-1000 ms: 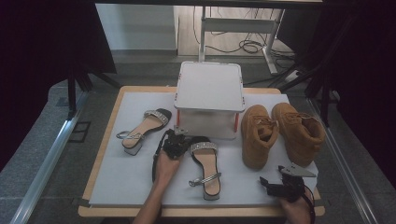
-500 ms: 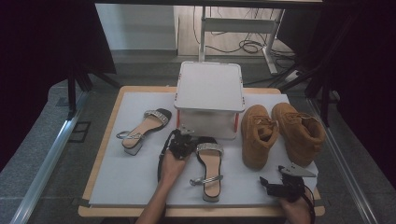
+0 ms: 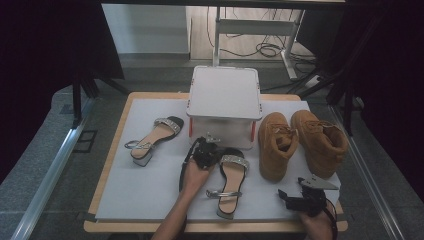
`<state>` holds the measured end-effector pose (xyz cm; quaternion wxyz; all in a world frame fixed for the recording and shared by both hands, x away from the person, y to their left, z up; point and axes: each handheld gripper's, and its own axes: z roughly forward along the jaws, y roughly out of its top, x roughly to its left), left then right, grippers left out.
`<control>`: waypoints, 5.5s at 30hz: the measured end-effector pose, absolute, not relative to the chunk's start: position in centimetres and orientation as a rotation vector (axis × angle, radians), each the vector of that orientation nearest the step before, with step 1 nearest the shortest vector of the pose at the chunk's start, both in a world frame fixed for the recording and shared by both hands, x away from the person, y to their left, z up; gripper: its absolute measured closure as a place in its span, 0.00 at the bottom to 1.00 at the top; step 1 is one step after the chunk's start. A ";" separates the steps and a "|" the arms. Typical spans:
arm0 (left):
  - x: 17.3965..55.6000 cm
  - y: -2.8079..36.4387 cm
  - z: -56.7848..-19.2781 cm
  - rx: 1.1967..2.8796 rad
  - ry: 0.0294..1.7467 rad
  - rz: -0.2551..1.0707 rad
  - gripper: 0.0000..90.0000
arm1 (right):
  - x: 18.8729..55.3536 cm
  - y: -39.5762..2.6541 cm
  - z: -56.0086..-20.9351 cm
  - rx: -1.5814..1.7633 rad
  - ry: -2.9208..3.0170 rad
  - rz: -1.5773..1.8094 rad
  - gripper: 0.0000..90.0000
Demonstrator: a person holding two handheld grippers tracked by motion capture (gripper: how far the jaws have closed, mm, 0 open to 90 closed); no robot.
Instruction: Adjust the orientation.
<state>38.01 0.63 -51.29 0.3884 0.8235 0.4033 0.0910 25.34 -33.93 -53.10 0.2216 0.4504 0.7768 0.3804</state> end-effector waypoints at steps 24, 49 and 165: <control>37.4 0.4 -50.5 2.122 0.979 0.260 0.90 | 25.3 -33.9 -53.1 1.243 2.146 1.051 0.10; 33.1 9.4 -50.5 2.049 1.125 0.358 0.87 | 25.3 -34.0 -53.1 1.243 2.148 1.050 0.10; 36.2 20.4 -50.3 1.999 1.569 0.517 0.29 | 25.3 -33.9 -53.1 1.246 2.143 1.050 0.10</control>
